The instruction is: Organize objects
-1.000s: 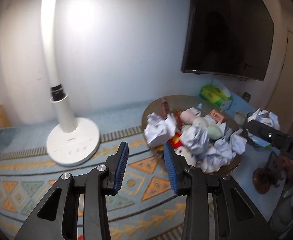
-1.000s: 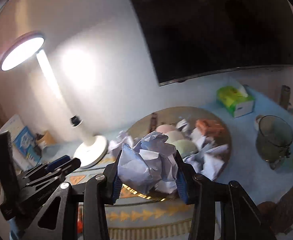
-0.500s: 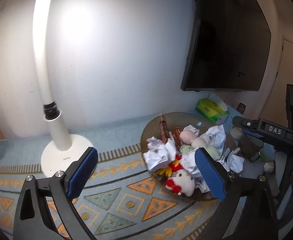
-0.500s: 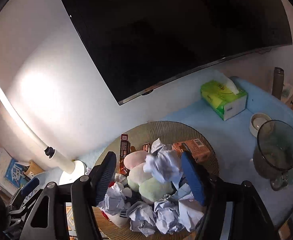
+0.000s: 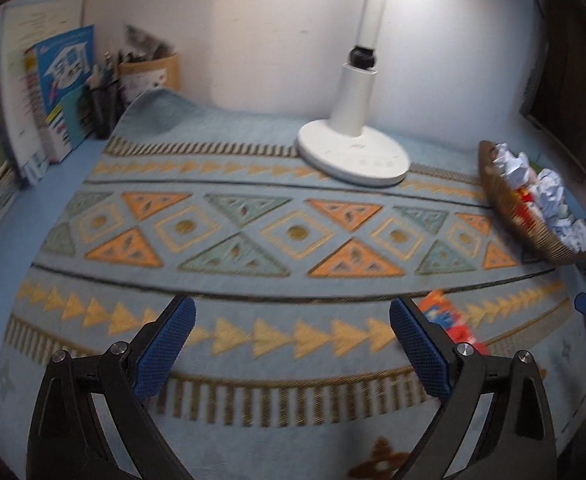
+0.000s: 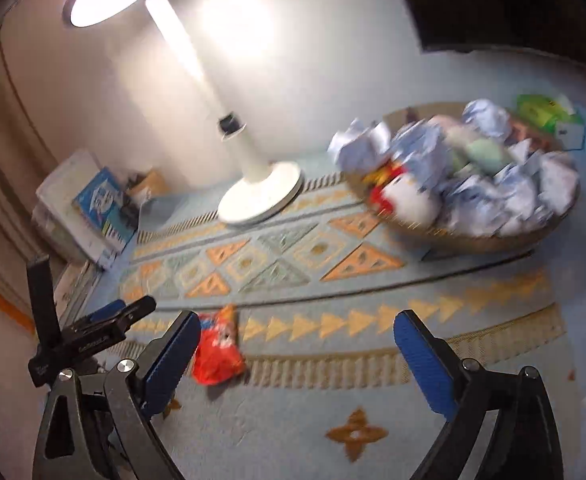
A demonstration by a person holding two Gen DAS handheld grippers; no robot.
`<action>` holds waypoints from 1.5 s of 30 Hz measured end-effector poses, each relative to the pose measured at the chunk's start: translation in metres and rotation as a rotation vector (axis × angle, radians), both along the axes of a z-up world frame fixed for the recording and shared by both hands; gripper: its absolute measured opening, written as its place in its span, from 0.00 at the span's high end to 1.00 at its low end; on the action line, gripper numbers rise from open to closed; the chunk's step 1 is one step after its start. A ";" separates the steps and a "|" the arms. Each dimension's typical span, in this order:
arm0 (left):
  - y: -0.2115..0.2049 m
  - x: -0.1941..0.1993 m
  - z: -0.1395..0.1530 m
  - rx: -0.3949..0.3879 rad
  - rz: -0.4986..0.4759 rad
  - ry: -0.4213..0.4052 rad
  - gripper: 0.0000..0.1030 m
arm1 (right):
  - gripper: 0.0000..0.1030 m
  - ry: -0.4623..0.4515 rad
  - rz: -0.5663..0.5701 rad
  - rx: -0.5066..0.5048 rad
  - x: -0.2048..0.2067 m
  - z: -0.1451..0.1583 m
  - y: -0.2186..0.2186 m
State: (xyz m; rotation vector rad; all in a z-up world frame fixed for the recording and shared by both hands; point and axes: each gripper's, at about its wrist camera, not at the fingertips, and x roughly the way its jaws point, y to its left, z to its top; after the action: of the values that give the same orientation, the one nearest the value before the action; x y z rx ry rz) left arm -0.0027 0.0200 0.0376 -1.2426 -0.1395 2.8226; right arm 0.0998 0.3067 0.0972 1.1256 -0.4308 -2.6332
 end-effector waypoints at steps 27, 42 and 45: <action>0.000 -0.003 -0.032 -0.092 0.048 -0.118 0.01 | 0.56 -0.071 0.143 0.327 -0.037 -0.061 -0.129; -0.001 -0.004 -0.031 -0.083 0.047 -0.116 0.01 | 0.61 0.023 0.112 0.071 -0.014 -0.038 -0.077; -0.001 -0.004 -0.031 -0.086 0.046 -0.117 0.01 | 0.61 0.005 0.078 0.036 -0.018 -0.040 -0.063</action>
State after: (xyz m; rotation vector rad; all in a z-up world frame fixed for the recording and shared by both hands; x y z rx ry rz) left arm -0.0065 0.0187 0.0065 -1.4421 -0.0524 2.8222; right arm 0.0818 0.2438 0.0574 1.1225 -0.3330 -2.5857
